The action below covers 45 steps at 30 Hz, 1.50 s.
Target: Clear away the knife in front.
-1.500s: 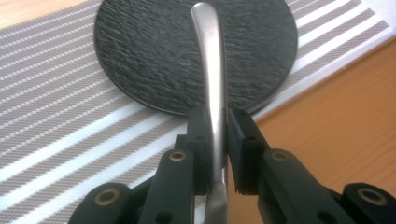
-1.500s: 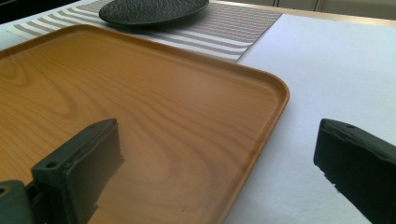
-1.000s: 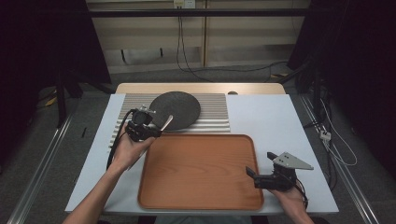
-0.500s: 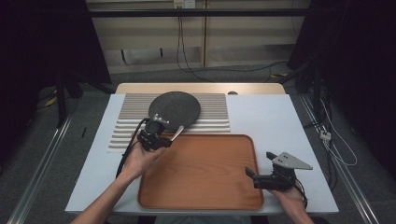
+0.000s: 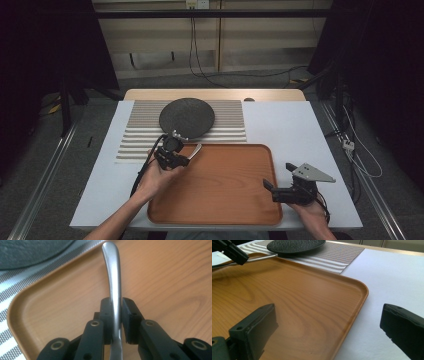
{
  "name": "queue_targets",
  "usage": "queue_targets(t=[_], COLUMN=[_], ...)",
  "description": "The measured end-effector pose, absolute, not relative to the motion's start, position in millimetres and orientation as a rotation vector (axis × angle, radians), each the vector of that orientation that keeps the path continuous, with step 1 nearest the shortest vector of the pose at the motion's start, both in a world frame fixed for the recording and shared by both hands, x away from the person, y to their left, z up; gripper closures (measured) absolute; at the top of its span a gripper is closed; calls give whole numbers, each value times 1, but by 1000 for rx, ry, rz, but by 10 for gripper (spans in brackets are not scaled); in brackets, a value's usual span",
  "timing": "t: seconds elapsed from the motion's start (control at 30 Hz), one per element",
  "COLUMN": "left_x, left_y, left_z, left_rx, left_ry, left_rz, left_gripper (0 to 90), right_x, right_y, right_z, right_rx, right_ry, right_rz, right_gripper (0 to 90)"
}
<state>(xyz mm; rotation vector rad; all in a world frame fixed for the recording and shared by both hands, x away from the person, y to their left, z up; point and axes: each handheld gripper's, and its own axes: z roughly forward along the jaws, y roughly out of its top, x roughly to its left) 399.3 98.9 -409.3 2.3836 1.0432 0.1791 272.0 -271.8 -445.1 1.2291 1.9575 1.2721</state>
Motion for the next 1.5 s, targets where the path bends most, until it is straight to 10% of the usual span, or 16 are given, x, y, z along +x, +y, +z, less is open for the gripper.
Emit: queue_targets(t=[1.03,1.3,1.37,1.5], left_x=[390,388,388,390], left_y=[108,113,113,110], left_z=[-431,-429,-428,-428], left_rx=[2337,2318,2318,2292], left_ry=[1091,1036,1025,1047], left_rz=[155,197,235,299], left_gripper=[770,549,325,167], right_x=[270,270,270,271], right_y=[-270,-271,-271,-271], right_z=[-444,-444,-445,-445], right_rx=[1229,1225,1228,1225], right_ry=[1955,1957,1956,1957], right_rz=[1269,1278,1281,1279], right_gripper=[5,5,5,5])
